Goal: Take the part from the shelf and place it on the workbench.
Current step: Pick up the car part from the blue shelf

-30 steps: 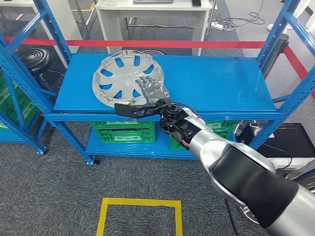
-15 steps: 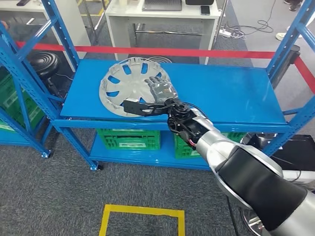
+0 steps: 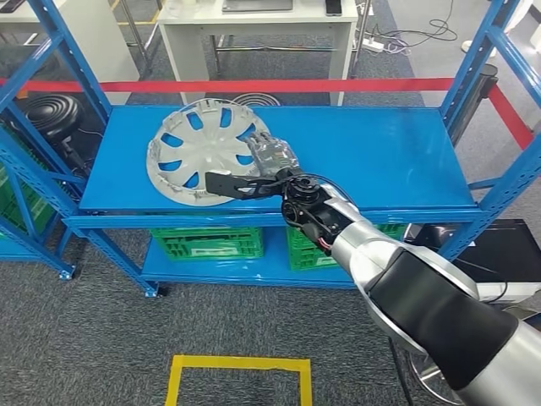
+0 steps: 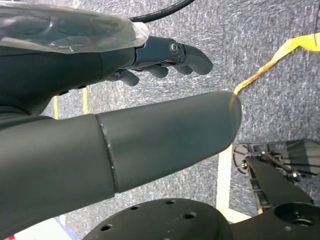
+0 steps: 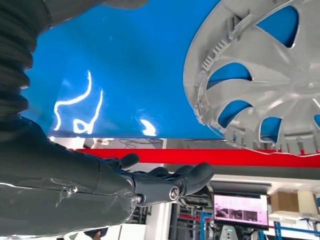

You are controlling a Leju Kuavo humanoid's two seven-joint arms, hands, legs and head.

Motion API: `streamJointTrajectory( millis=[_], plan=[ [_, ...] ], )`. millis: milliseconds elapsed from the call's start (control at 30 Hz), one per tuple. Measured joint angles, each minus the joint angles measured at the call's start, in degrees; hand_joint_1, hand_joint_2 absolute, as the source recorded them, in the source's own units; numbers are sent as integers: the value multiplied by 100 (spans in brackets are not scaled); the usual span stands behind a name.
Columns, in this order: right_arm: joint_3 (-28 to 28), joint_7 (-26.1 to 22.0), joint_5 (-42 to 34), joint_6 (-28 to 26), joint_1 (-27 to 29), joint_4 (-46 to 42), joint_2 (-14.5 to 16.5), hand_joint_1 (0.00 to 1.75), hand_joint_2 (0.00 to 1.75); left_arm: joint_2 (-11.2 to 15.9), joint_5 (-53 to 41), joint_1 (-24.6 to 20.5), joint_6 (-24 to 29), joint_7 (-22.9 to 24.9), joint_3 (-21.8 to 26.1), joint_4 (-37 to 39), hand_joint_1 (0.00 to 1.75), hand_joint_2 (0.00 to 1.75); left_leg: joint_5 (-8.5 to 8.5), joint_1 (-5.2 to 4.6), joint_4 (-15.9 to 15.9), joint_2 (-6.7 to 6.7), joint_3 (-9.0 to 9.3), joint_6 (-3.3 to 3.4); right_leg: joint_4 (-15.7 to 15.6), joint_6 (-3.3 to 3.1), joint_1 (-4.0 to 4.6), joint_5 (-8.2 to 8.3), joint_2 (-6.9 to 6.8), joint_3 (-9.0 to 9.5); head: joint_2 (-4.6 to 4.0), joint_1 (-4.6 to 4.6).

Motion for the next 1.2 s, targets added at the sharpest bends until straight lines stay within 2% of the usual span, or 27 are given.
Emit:
streamJointTrajectory(
  millis=[133, 767, 967, 1100, 1167, 1200],
  plan=[
    [2, -1, -1, 21, 7, -39, 0, 0, 175, 0, 9, 20, 2, 0, 0, 0, 0, 0, 5, 3, 16, -1, -25, -23, 1, -14, 2, 10, -6, -12, 0, 1],
    [0, 80, -3, 8, 58, -157, -3, 0, 175, 2, -58, 32, 9, -4, 0, 0, 0, 0, -9, -7, 80, -2, -74, -10, -1, 4, -7, 26, -14, -31, 0, 2],
    [-2, 55, -8, 18, 152, -231, -10, 0, 175, 35, -89, 28, 7, -4, 0, 0, 0, 0, -47, -20, 147, 0, -112, 56, 1, 54, -24, 30, -12, -39, 0, -11],
    [-7, 68, -22, 18, 176, -280, -14, 0, 175, 52, -124, 6, 15, 0, 0, 0, 0, 0, -28, -19, 87, 5, -104, 135, 62, 148, -29, 86, -14, -44, 0, -6],
    [-20, 72, -34, 23, 177, -316, -27, 0, 175, 48, -141, -8, 23, 11, 0, 0, 0, 0, -12, 8, 31, 16, -46, 176, 291, 194, -30, -34, -20, -149, 0, 25],
    [-27, 75, -34, 27, 180, -331, -35, 0, 175, 45, -145, -11, 26, 15, 0, 0, 0, 0, -6, 17, 20, 20, -23, 185, 576, 206, -37, -197, -23, -291, 0, 48]
  ],
)
